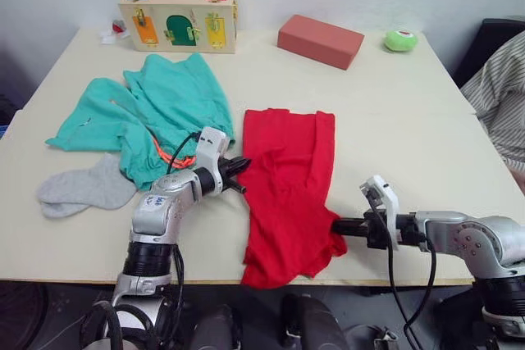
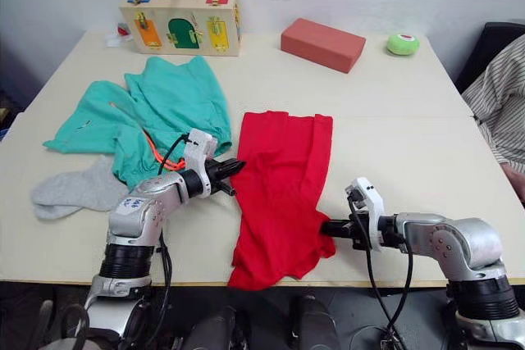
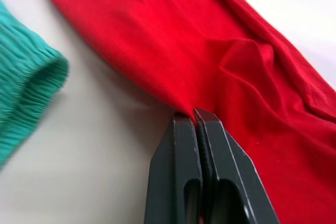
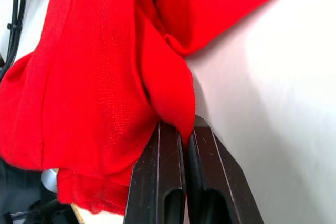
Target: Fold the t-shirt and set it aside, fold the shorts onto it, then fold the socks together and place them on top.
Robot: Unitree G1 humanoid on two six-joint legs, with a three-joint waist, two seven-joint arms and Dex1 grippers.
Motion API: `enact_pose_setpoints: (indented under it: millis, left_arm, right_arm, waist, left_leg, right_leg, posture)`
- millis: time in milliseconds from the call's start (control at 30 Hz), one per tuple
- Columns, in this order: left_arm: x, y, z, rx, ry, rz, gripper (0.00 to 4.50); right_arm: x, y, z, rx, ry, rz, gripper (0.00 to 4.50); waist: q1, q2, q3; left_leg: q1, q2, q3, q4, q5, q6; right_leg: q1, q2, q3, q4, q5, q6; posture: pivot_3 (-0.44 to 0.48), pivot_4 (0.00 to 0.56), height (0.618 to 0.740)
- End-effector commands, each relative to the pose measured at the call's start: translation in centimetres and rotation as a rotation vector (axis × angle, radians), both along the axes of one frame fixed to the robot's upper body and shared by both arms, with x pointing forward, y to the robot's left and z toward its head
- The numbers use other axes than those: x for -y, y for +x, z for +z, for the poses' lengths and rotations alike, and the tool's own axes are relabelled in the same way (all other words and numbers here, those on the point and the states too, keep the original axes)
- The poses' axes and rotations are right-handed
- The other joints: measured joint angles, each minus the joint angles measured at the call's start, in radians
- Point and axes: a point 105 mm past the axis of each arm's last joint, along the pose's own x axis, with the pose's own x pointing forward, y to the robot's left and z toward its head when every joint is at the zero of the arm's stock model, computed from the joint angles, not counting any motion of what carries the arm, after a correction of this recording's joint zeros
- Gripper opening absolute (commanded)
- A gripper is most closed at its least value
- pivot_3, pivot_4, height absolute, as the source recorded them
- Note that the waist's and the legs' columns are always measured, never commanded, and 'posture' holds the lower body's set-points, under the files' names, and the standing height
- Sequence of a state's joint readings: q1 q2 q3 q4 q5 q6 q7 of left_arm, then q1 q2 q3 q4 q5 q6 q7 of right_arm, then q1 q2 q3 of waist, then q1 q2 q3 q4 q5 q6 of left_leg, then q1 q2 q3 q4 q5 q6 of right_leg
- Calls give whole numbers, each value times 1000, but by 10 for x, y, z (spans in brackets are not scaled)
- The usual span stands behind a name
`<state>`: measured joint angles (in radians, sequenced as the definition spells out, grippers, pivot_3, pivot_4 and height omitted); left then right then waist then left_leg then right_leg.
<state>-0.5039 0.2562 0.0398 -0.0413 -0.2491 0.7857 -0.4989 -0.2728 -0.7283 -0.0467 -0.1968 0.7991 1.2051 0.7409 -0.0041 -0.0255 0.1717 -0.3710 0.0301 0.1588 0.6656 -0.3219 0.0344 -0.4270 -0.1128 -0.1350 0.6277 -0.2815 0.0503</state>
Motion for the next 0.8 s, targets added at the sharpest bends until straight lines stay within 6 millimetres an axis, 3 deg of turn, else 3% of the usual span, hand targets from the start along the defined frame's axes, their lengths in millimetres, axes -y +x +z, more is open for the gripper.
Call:
enact_pose_setpoints:
  millis: [33, 67, 133, 200, 333, 433, 467, 533, 667, 800]
  left_arm:
    - [3, -8, 13, 119, 78, -125, 0]
    - [3, -10, 13, 133, 96, -153, 0]
    - [0, -17, 10, 146, 167, -247, 406]
    - [-11, -25, 10, 159, 221, -326, 726]
    - [-44, -47, 4, 158, 350, -468, 1955]
    - [-49, -60, 5, 234, 398, -556, 2901]
    - [-48, -64, 7, 282, 409, -586, 2912]
    - [-43, -70, 6, 382, 459, -666, 2912]
    - [-31, -76, -14, 545, 628, -856, 2912]
    - [-15, -73, -19, 644, 652, -940, 3721]
  right_arm:
    - [5, -4, 5, 18, -9, 21, 476]
    - [5, -8, 6, 11, -1, 40, 663]
    - [7, -12, 14, 67, 1, 71, 1271]
    - [18, -15, 21, 168, -50, 100, 1768]
    - [54, -23, 30, 486, -290, 252, 3084]
    - [69, -31, 26, 633, -374, 372, 4129]
    - [71, -30, 27, 678, -394, 377, 4460]
    - [72, -26, 26, 814, -453, 417, 4491]
    - [66, -27, 0, 995, -597, 658, 4491]
    - [56, -20, -12, 1084, -599, 730, 4500]
  waist:
    - [4, 0, 0]
    - [5, 0, 0]
    - [7, 0, 0]
    - [12, 1, 1]
    - [19, 5, 3]
    - [19, 5, 3]
    - [20, 5, 4]
    - [21, 5, 4]
    - [23, 8, 5]
    - [16, 5, 5]
  left_leg:
    - [0, 0, 0, 0, 0, 0]
    - [0, 0, 0, 0, 0, 0]
    - [-1, 0, 0, 0, 0, 0]
    - [-1, 0, -1, -1, -1, 0]
    - [-3, 0, 1, -2, -3, 1]
    - [-2, 0, 2, -1, -3, 1]
    - [-1, 0, 2, -1, -3, 1]
    - [-1, 0, 2, -1, -3, 1]
    - [0, 0, 3, 0, -3, 1]
    - [2, 1, 4, 0, -3, 1]
  right_leg:
    - [0, 0, 0, 0, 0, 0]
    - [0, 0, 0, 0, 0, 0]
    - [0, 0, 0, -1, 0, 0]
    - [0, 0, -1, -2, 0, 0]
    - [-1, 0, -1, -5, 0, 0]
    - [0, 1, -1, -6, 0, 1]
    - [0, 1, -1, -6, 0, 1]
    - [0, 1, 0, -6, 0, 1]
    - [1, 0, 1, -5, 0, 1]
    - [1, 1, 1, -4, 0, 1]
  posture:
    - [0, 150, 740]
    - [0, 150, 740]
    - [0, 150, 740]
    - [0, 150, 740]
    - [0, 150, 740]
    - [0, 150, 740]
    - [0, 150, 740]
    - [0, 150, 740]
    - [0, 150, 740]
    - [0, 150, 740]
